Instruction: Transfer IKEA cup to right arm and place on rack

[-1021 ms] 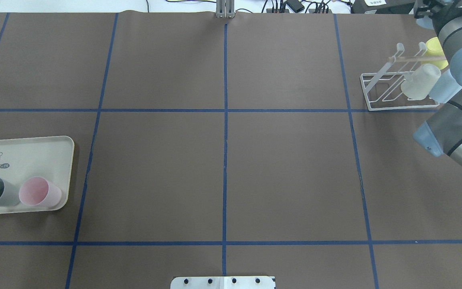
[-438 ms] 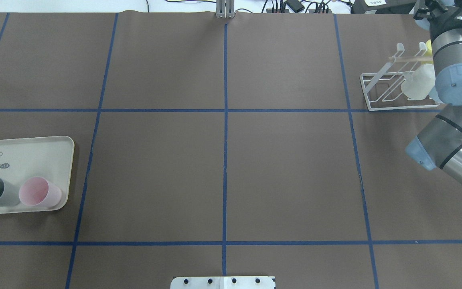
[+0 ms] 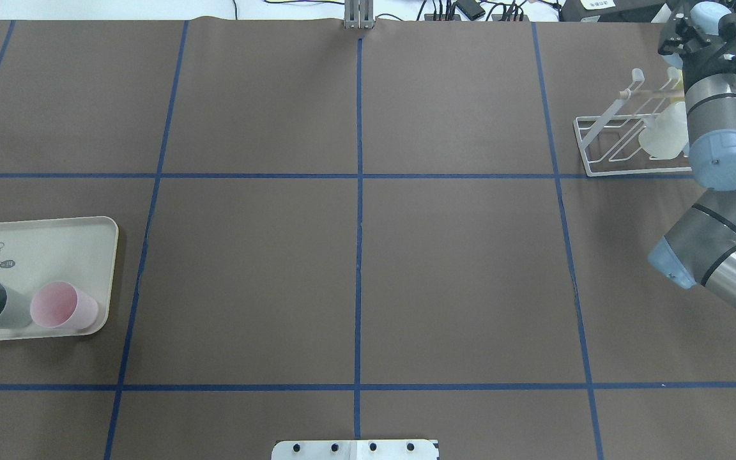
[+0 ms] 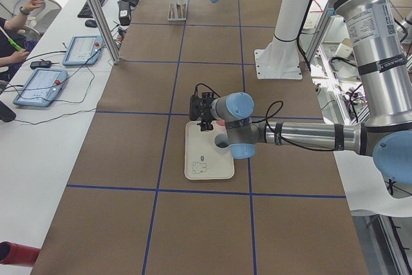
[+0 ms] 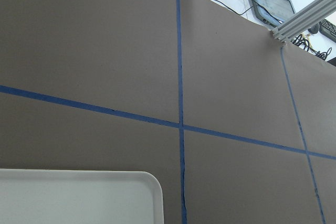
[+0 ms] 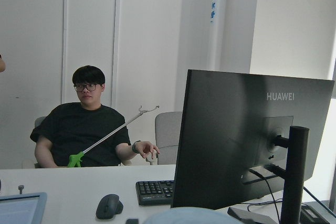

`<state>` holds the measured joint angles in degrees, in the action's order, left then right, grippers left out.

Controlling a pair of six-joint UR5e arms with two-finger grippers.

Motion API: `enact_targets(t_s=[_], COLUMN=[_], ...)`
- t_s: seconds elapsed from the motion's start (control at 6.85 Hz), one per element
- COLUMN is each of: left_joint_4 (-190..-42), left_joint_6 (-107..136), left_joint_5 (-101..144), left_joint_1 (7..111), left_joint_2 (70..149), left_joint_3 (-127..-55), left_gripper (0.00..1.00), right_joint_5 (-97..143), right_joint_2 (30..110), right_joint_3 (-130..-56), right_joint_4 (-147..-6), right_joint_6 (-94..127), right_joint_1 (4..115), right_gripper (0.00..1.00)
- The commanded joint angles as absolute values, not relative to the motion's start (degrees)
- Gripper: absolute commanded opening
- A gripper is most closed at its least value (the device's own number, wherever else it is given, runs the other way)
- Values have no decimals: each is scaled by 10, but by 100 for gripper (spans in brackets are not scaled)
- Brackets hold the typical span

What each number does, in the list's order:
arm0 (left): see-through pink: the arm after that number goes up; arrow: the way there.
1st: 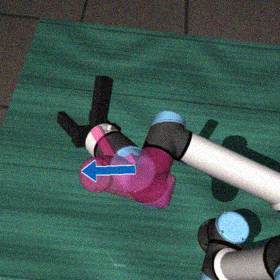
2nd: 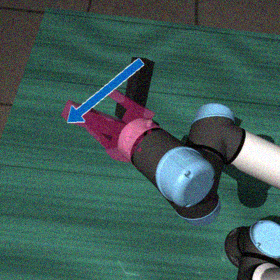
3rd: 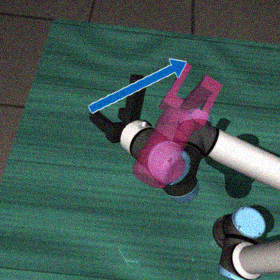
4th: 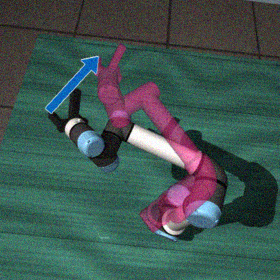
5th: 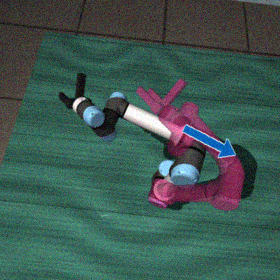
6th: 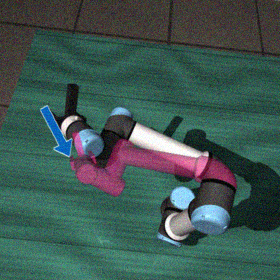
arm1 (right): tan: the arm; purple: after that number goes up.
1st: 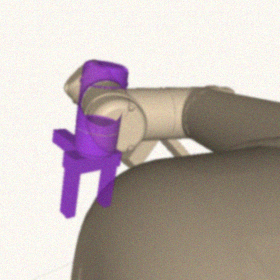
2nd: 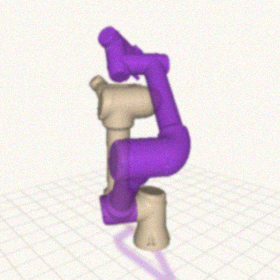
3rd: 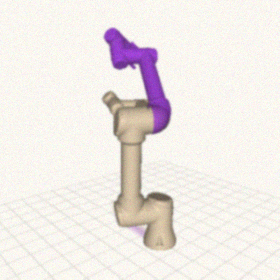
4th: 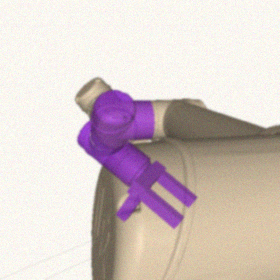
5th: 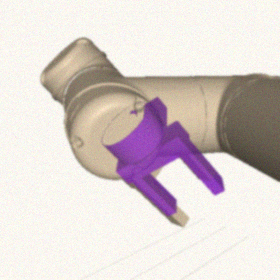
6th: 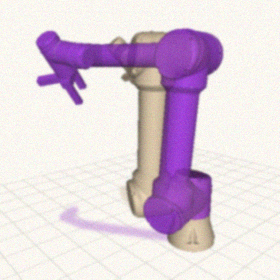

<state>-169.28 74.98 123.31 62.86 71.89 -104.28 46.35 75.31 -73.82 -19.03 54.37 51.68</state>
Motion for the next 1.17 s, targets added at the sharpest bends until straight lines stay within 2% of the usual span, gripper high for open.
enact_targets(t_s=[0.0,1.02], left_joint_4=[-1693,-1693], left_joint_6=[751,751], left_joint_5=[1233,1233], left_joint_1=[628,628], left_joint_2=[719,719], left_joint_3=[-1042,-1040], left_gripper=[99,99], right_joint_5=[462,461], right_joint_2=[752,745], right_joint_3=[-715,-701], right_joint_4=[-167,-170], right_joint_6=[542,542], right_joint_1=[508,498], right_gripper=[0,0])
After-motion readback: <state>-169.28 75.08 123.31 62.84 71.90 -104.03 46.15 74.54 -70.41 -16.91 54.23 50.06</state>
